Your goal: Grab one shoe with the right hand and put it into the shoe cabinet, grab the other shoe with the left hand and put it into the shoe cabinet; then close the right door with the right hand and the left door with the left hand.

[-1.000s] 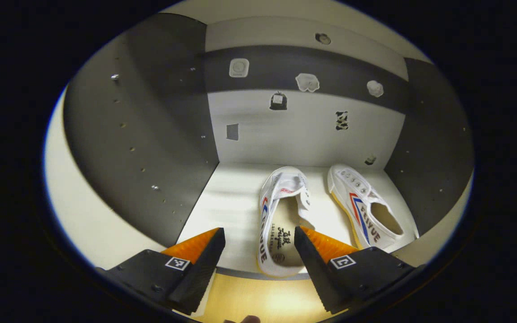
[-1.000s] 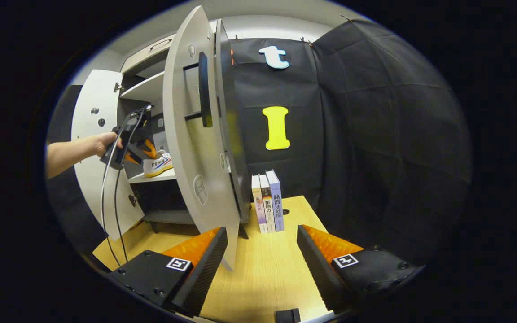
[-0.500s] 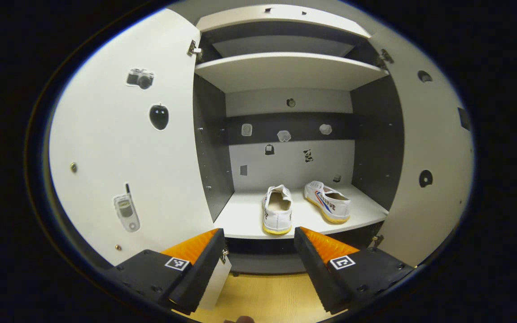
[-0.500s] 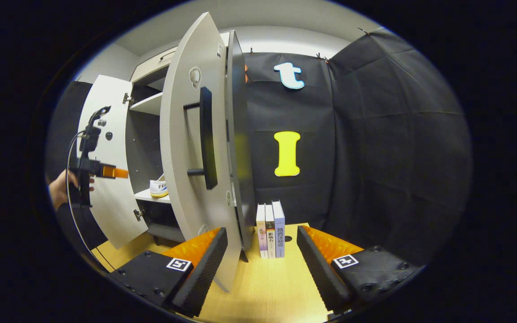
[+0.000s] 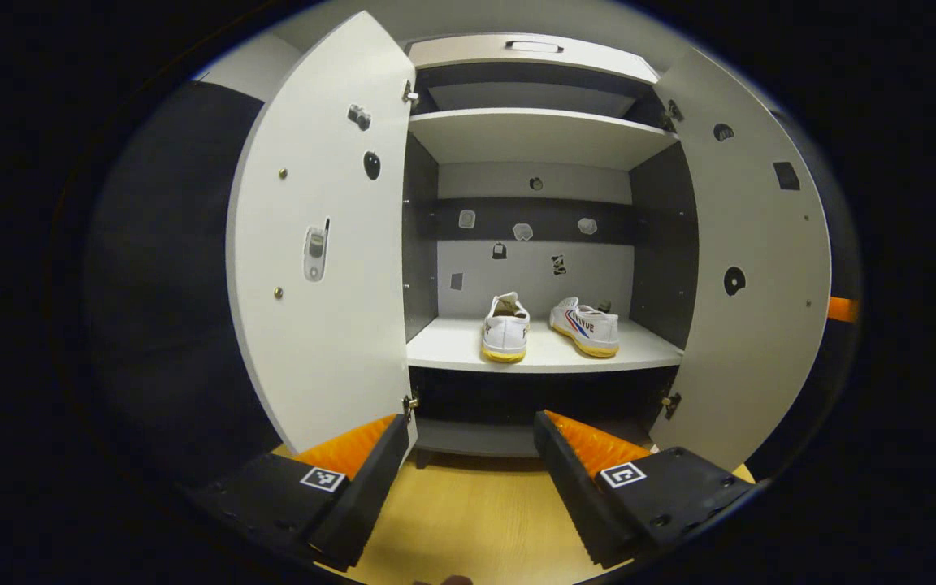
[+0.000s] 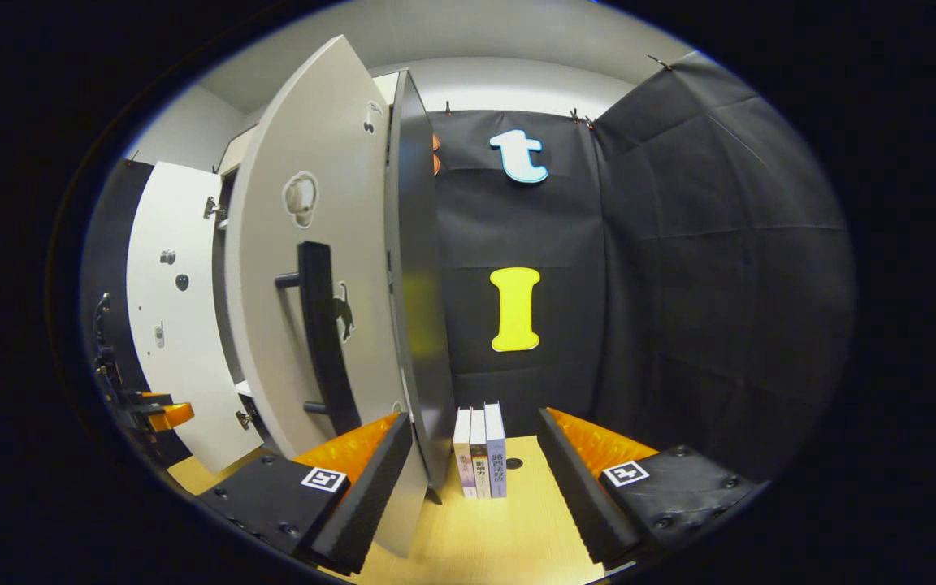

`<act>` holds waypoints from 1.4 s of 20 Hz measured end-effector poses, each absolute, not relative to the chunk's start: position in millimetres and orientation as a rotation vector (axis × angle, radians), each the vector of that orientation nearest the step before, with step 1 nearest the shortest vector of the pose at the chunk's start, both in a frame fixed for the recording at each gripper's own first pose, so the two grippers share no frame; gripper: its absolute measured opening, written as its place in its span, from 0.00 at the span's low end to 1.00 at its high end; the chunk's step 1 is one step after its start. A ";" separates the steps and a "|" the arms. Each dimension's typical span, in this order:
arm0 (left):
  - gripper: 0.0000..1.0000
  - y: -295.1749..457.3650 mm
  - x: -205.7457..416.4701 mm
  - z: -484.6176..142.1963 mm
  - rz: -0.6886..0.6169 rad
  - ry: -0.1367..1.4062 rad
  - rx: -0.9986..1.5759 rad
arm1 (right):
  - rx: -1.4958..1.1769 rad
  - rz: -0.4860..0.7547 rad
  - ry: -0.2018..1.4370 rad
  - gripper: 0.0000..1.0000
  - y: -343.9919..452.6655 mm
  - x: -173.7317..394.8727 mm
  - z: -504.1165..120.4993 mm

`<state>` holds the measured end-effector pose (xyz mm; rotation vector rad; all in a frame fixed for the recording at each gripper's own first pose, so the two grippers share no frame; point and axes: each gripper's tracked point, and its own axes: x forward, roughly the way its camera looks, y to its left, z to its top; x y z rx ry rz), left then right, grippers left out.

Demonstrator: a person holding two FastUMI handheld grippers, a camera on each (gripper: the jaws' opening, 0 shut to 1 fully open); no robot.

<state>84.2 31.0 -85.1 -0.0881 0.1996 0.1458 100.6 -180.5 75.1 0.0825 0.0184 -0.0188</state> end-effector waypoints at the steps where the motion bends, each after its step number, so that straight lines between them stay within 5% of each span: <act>1: 0.98 27.4 77.9 -91.5 0.135 0.207 -0.122 | 0.098 -0.014 0.011 0.98 -180.8 107.2 82.6; 15: 0.95 25.5 75.6 -96.2 0.044 0.251 -0.183 | 0.071 -0.026 0.001 0.97 -151.8 135.6 114.0; 28: 0.95 79.5 65.3 -107.8 -0.009 0.291 -0.179 | 0.045 0.038 0.036 0.98 -22.4 149.8 105.6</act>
